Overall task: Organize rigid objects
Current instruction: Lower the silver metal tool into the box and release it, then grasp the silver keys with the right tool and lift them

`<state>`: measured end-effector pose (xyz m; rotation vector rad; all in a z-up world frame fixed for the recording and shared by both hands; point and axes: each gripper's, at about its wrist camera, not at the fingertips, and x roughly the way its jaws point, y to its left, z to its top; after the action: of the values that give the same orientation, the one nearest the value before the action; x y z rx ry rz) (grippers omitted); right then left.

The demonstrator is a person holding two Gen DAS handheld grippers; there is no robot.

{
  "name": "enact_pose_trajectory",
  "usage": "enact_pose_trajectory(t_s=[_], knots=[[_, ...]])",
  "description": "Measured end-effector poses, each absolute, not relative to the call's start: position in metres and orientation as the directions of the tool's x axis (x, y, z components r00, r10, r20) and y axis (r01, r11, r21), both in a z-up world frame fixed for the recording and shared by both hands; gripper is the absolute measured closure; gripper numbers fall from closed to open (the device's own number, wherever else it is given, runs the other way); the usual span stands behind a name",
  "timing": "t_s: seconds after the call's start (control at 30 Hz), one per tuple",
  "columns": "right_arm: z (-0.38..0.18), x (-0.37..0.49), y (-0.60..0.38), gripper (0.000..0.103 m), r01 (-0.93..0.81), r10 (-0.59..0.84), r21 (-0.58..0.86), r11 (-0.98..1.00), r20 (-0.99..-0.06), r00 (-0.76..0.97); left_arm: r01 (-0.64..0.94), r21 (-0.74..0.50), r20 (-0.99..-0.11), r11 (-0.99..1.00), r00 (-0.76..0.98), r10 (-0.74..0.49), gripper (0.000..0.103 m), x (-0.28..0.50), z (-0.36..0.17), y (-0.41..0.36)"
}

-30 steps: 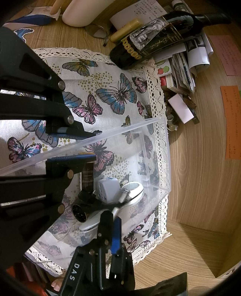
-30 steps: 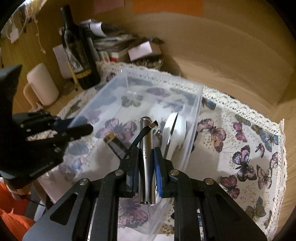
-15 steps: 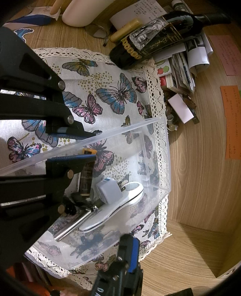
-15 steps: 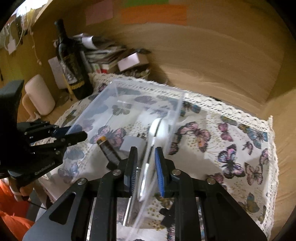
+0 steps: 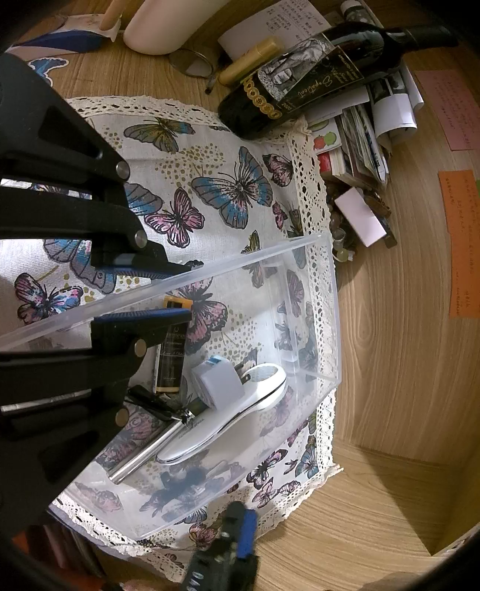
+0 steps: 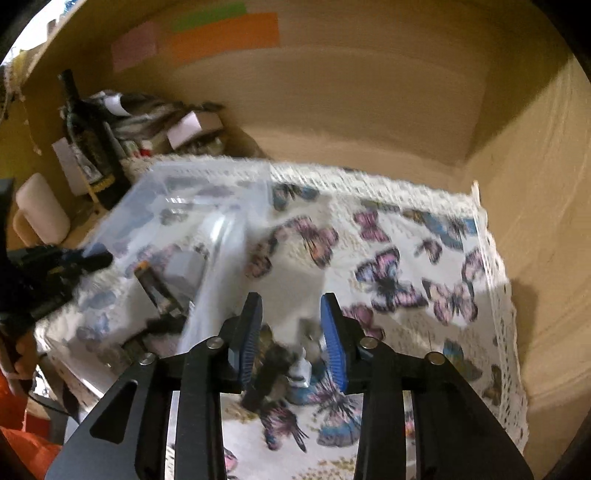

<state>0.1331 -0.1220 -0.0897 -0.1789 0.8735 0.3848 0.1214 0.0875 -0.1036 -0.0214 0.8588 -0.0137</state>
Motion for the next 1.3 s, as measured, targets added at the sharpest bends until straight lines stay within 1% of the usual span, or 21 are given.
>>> enact_pose_trajectory(t_s=[0.23, 0.33, 0.43, 0.63, 0.73, 0.8, 0.87, 0.93, 1.07, 1.3], knots=[[-0.130, 0.132, -0.136, 0.073, -0.366, 0.206, 0.008, 0.931, -0.838, 0.505, 0.004, -0.023, -0.757, 1.000, 0.653, -0.020, 0.089, 0.121, -0.104, 0.088], [-0.143, 0.132, -0.138, 0.072, -0.364, 0.206, 0.023, 0.931, -0.856, 0.473, 0.004, -0.022, -0.757, 1.000, 0.653, -0.019, 0.089, 0.122, -0.104, 0.087], [-0.141, 0.128, -0.139, 0.059, -0.367, 0.214, 0.026, 0.930, -0.850, 0.481, 0.003, -0.023, -0.757, 1.000, 0.653, -0.020, 0.089, 0.122, -0.104, 0.088], [-0.145, 0.129, -0.125, 0.059, -0.389, 0.186, -0.028, 0.921, -0.845, 0.502, 0.004, -0.024, -0.757, 1.000, 0.653, -0.021, 0.089, 0.122, -0.104, 0.088], [-0.145, 0.133, -0.124, 0.059, -0.386, 0.192, -0.020, 0.922, -0.844, 0.500, 0.005, -0.023, -0.757, 1.000, 0.653, -0.020, 0.089, 0.121, -0.104, 0.088], [-0.146, 0.135, -0.125, 0.063, -0.385, 0.190, -0.023, 0.923, -0.842, 0.505, 0.005, -0.023, -0.757, 1.000, 0.653, -0.021, 0.089, 0.122, -0.104, 0.088], [-0.146, 0.135, -0.125, 0.073, -0.390, 0.191, -0.028, 0.920, -0.840, 0.509, 0.004, -0.024, -0.757, 1.000, 0.653, -0.021, 0.089, 0.122, -0.104, 0.087], [-0.146, 0.136, -0.126, 0.080, -0.388, 0.188, -0.031, 0.921, -0.837, 0.513, 0.004, -0.024, -0.756, 1.000, 0.654, -0.021, 0.089, 0.121, -0.104, 0.087], [-0.145, 0.144, -0.131, 0.081, -0.375, 0.205, 0.001, 0.927, -0.838, 0.505, 0.004, -0.025, -0.756, 1.000, 0.654, -0.021, 0.089, 0.121, -0.104, 0.088], [-0.142, 0.147, -0.136, 0.082, -0.347, 0.189, -0.009, 0.938, -0.826, 0.532, 0.006, -0.027, -0.756, 1.000, 0.654, -0.024, 0.089, 0.122, -0.104, 0.090]])
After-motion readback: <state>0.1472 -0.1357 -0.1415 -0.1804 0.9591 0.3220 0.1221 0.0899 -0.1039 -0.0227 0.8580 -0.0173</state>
